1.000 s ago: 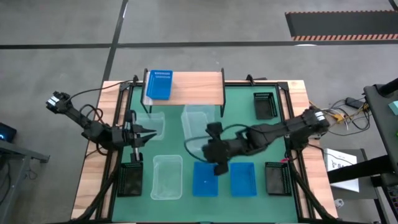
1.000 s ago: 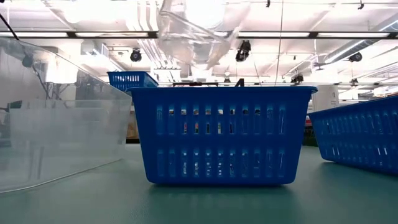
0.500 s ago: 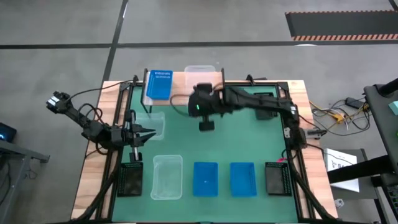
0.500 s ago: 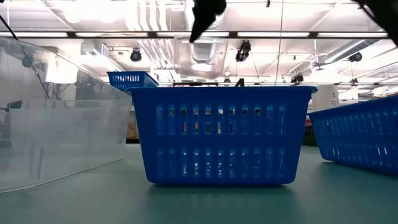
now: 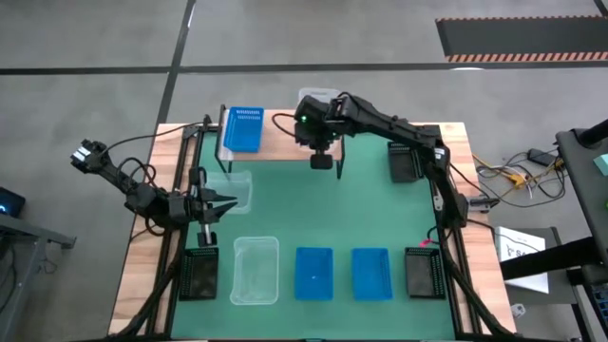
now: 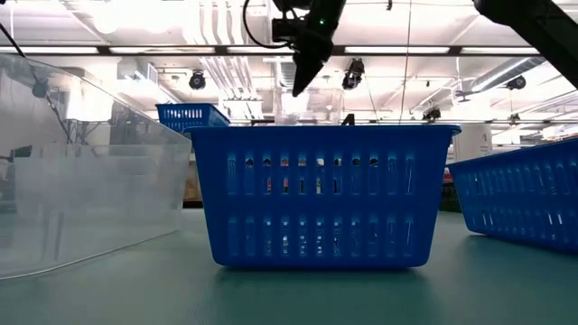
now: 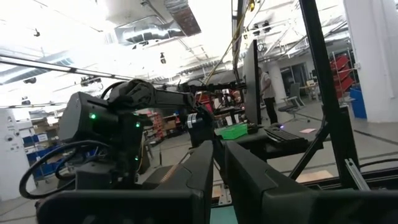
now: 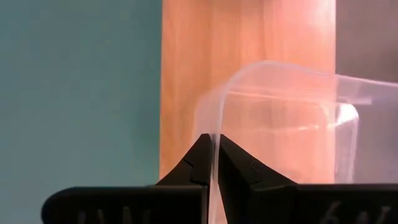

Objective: Stack baskets on shelf by color
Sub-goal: Put the top right transparent bin on the shelf, then stack the bottom transparent bin on the other transparent bin on the shelf

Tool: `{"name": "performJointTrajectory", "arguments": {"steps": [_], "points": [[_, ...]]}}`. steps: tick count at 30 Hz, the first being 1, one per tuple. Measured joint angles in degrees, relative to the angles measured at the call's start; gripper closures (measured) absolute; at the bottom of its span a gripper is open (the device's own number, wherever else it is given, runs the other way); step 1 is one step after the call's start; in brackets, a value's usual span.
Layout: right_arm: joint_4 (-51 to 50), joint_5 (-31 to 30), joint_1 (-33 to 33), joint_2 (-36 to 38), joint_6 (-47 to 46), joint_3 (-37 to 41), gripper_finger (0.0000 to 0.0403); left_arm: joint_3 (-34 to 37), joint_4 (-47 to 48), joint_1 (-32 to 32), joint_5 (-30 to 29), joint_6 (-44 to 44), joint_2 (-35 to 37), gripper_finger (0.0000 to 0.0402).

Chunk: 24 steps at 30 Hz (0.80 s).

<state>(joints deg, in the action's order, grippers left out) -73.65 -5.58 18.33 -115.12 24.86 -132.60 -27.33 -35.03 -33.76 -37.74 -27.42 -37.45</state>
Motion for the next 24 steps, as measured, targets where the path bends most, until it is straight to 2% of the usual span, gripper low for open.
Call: {"name": "performJointTrajectory", "arguments": {"steps": [11, 24], "points": [[-1.2, 1.4, 0.1, 0.1, -0.5, 0.0, 0.0388, 0.0, 0.0, 0.0, 0.0, 0.0, -0.5, 0.0375], [-1.6, 1.5, 0.1, 1.4, -4.0, -0.1, 0.0291, 0.0, -0.1, 0.0, 0.0, 0.0, -0.8, 0.0375]]}}
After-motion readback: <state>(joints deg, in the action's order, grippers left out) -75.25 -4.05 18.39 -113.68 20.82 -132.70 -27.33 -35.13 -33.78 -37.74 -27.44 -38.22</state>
